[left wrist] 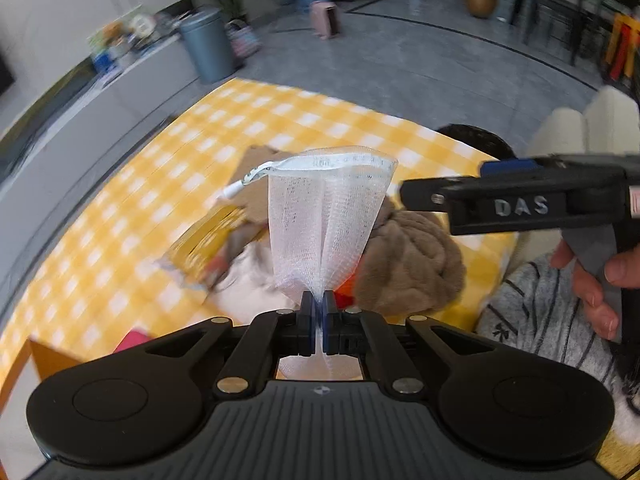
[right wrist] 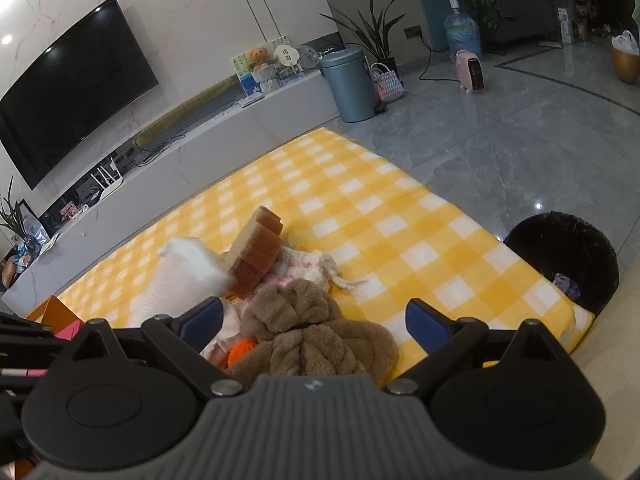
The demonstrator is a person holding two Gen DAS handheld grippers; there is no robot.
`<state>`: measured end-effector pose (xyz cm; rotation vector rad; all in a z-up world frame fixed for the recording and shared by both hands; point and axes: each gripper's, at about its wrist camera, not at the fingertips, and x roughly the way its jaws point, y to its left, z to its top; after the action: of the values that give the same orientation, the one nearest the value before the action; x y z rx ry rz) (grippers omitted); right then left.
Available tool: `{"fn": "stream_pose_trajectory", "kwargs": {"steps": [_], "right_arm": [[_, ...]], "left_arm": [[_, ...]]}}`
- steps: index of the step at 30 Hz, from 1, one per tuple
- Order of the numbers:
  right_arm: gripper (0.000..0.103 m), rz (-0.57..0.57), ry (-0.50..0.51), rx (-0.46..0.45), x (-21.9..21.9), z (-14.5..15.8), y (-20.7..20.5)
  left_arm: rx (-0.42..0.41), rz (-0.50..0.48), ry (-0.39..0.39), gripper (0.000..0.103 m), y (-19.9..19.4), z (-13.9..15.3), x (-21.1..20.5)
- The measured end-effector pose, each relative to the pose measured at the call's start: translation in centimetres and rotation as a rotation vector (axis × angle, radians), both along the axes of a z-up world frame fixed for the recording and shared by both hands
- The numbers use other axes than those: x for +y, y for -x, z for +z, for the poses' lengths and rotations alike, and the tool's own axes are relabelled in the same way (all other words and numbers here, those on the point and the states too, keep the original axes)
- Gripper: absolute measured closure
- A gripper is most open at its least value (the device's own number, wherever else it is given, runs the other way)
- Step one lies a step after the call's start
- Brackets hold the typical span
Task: Organize soft objects
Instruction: 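Grasp the white mesh bag with the left tool and lift it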
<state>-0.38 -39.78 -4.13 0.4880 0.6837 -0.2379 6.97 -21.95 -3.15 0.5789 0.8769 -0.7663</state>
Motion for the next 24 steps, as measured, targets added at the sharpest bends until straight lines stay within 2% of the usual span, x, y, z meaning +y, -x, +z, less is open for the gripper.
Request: {"fn": "stream_pose_trajectory", "kwargs": {"steps": [7, 13, 15, 17, 21, 24], "right_arm": [[0.007, 0.043, -0.010, -0.012, 0.4, 0.2, -0.2], [0.007, 0.177, 0.006, 0.004, 2.1, 0.2, -0.9], [0.007, 0.263, 0.056, 0.039, 3.7, 0.0, -1.7], [0.012, 0.354, 0.107, 0.043, 5.6, 0.1, -2.2], [0.012, 0.510, 0.249, 0.029, 9.3, 0.6, -2.1], [0.012, 0.590, 0.267, 0.049, 11.0, 0.5, -2.5]], "left_arm": [[0.009, 0.060, 0.086, 0.100, -0.3, 1.6, 1.9], [0.033, 0.126, 0.182, 0.100, 0.0, 3.0, 4.8], [0.055, 0.164, 0.215, 0.100, 0.1, 3.3, 6.2], [0.057, 0.215, 0.252, 0.100, 0.4, 3.6, 7.8], [0.049, 0.291, 0.307, 0.100, 1.1, 4.1, 11.1], [0.028, 0.359, 0.318, 0.100, 1.5, 3.6, 13.7]]}}
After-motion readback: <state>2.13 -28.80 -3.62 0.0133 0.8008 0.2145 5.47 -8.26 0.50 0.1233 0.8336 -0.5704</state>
